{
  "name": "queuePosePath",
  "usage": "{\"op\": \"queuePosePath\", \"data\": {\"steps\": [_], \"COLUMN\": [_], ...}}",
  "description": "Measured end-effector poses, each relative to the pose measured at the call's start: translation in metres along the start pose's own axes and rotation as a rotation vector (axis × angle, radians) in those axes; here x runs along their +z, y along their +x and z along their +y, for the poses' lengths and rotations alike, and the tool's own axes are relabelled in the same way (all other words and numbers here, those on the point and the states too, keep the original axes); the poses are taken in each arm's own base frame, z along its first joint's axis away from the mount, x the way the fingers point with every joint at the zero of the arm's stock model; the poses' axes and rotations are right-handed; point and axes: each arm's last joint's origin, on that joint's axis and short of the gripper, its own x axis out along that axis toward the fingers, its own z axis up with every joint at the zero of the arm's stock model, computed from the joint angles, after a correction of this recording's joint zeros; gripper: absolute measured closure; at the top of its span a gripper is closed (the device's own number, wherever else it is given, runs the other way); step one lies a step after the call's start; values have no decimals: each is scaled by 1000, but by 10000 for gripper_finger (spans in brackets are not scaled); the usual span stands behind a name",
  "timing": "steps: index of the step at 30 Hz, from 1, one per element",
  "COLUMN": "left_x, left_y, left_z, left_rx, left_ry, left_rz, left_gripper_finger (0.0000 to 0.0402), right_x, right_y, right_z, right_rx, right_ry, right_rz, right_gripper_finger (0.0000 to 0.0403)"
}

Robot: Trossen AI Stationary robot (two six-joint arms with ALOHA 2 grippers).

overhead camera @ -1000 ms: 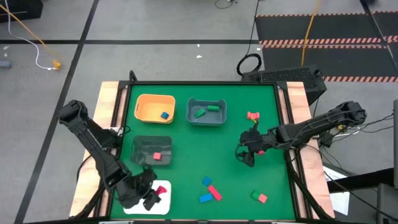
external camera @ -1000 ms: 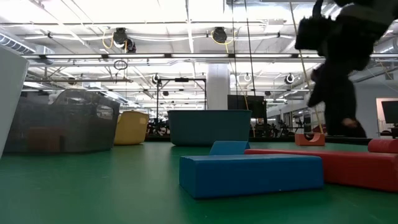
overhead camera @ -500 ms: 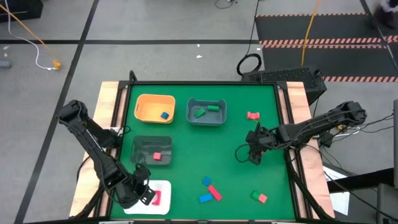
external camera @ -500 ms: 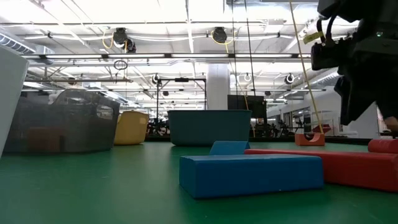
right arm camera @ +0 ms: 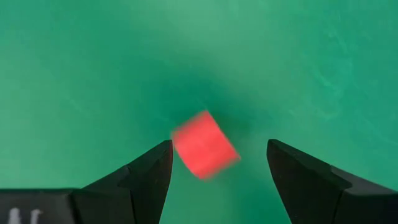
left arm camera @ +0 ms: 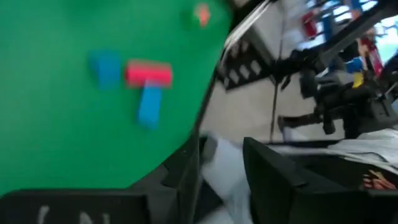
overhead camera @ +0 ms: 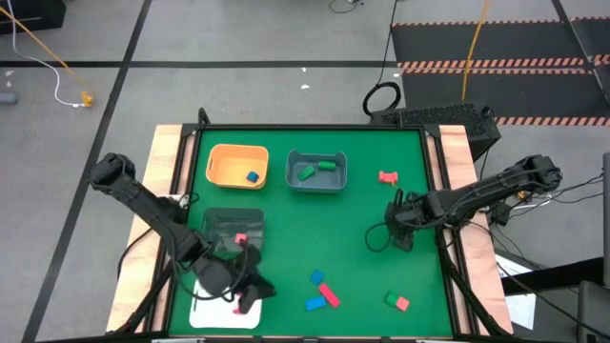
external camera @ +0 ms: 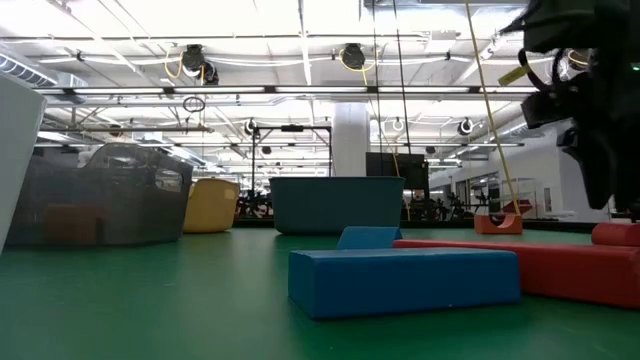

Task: Sort & place blocks by color
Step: Put the red half circle block into the white bin

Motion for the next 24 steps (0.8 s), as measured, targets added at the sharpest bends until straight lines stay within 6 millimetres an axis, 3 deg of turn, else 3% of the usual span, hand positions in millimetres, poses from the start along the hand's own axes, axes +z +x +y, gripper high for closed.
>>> {"op": "queuePosePath", "data": {"steps": [5, 10, 18, 24], "left_x": [20, 31, 36, 36], "left_y": [5, 7, 8, 8], "left_z": [3, 8, 11, 10], "left_rx": [13, 67, 87, 88], "left_ry": [207, 322, 403, 440], "left_rz": [-98, -160, -176, -175], "left_gripper_finger": [250, 235, 227, 229], "right_x": [-4, -1, 2, -4], "right_y": [0, 0, 1, 18], "right_z": [-3, -1, 2, 2], "right_rx": [-25, -5, 17, 101], "right_ry": [-182, -237, -323, -305], "right_rz": [42, 10, -29, -22], "right_gripper_finger": [152, 152, 152, 152]}}
